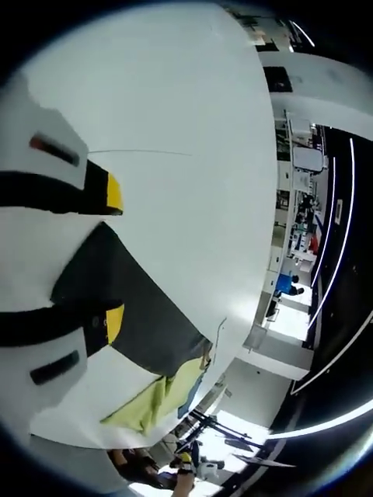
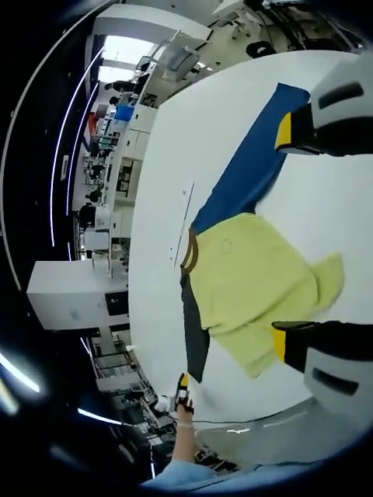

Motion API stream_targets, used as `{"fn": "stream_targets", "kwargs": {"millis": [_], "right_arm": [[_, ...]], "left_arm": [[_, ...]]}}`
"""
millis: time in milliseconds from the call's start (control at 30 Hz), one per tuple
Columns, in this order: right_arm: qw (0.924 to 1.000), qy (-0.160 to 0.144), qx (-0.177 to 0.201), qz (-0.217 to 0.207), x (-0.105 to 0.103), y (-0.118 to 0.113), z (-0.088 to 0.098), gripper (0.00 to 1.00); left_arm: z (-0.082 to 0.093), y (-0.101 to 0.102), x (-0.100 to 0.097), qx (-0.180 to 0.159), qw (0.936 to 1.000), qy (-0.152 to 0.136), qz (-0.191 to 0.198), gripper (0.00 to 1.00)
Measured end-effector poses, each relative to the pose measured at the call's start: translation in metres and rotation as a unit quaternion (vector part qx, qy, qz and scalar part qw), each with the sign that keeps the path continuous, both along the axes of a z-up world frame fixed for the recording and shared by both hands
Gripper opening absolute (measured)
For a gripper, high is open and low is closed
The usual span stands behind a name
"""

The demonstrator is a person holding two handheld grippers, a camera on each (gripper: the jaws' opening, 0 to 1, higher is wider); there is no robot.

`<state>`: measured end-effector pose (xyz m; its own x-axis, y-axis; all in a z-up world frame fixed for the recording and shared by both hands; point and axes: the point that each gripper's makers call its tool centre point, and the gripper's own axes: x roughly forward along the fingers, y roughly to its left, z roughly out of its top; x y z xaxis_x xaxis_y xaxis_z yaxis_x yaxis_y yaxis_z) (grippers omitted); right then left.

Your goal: Fold the garment on the visible template until the final outline fits inside the template.

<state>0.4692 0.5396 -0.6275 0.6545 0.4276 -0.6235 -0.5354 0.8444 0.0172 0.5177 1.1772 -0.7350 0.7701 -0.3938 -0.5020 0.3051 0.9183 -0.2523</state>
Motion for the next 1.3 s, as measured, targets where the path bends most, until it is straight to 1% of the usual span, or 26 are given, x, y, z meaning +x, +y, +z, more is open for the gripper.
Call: {"fn": "stream_targets", "kwargs": {"millis": [67, 133, 233, 400, 533, 600, 633, 700, 767, 800, 867, 933, 1033, 1100, 1133, 1200, 1233, 1300], "right_arm": [[1.0000, 0.003, 0.002, 0.001, -0.005, 0.001, -0.002, 0.89], [1.0000, 0.003, 0.007, -0.001, -0.007, 0.002, -0.002, 0.89], [0.9999, 0.003, 0.011, 0.001, -0.010, 0.004, -0.002, 0.89], [0.9998, -0.005, 0.021, 0.000, -0.010, 0.003, 0.002, 0.89], [0.9995, -0.013, 0.029, 0.004, -0.007, 0.004, 0.006, 0.89], [0.9992, -0.016, 0.033, 0.016, -0.007, 0.008, 0.008, 0.90], [0.9989, -0.023, 0.029, 0.030, -0.008, 0.010, 0.010, 0.90], [0.9984, -0.023, 0.027, 0.045, -0.010, 0.012, 0.009, 0.91], [0.9979, -0.027, 0.027, 0.053, -0.011, 0.011, 0.008, 0.91], [0.9978, -0.026, 0.026, 0.056, -0.011, 0.009, 0.006, 0.91], [0.9971, -0.026, 0.034, 0.063, -0.014, 0.009, 0.006, 0.91], [0.9958, -0.034, 0.044, 0.073, -0.018, 0.011, 0.010, 0.93], [0.9952, -0.033, 0.048, 0.079, -0.023, 0.008, 0.008, 0.94], [0.9949, -0.032, 0.049, 0.082, -0.025, 0.003, 0.005, 0.94], [0.9945, -0.033, 0.052, 0.084, -0.026, 0.000, 0.005, 0.95], [0.9939, -0.037, 0.056, 0.087, -0.026, -0.005, 0.005, 0.95], [0.9938, -0.038, 0.056, 0.088, -0.027, -0.006, 0.005, 0.95], [0.9934, -0.045, 0.058, 0.088, -0.028, -0.011, 0.006, 0.95]], "left_arm": [[0.004, -0.006, -0.004, -0.005, 0.9999, -0.005, -0.010, 0.53], [0.007, -0.011, -0.008, -0.001, 0.9998, -0.010, -0.019, 0.59], [0.013, -0.015, -0.010, -0.006, 0.9996, -0.015, -0.023, 0.66], [0.026, -0.026, -0.016, -0.013, 0.9992, -0.023, -0.029, 0.69], [0.038, -0.036, -0.020, -0.012, 0.9989, -0.029, -0.034, 0.74], [0.043, -0.041, -0.021, -0.020, 0.9991, -0.027, -0.027, 0.77], [0.046, -0.044, -0.023, -0.025, 0.9989, -0.030, -0.025, 0.81], [0.051, -0.056, -0.030, -0.030, 0.9987, -0.032, -0.027, 0.86], [0.054, -0.065, -0.036, -0.027, 0.9986, -0.034, -0.030, 0.89], [0.055, -0.074, -0.042, -0.022, 0.9989, -0.030, -0.029, 0.90], [0.061, -0.090, -0.050, -0.027, 0.9987, -0.027, -0.033, 0.95], [0.069, -0.099, -0.054, -0.023, 0.9988, -0.028, -0.033, 0.98], [0.079, -0.111, -0.056, -0.023, 0.9986, -0.036, -0.032, 0.99], [0.084, -0.122, -0.058, -0.024, 0.9984, -0.035, -0.037, 0.99], [0.086, -0.128, -0.060, -0.023, 0.9981, -0.037, -0.044, 0.99], [0.089, -0.137, -0.062, -0.009, 0.9980, -0.037, -0.050, 0.99], [0.092, -0.142, -0.062, -0.009, 0.9976, -0.043, -0.053, 0.99], [0.098, -0.151, -0.062, -0.014, 0.9975, -0.046, -0.052, 0.99]]}}
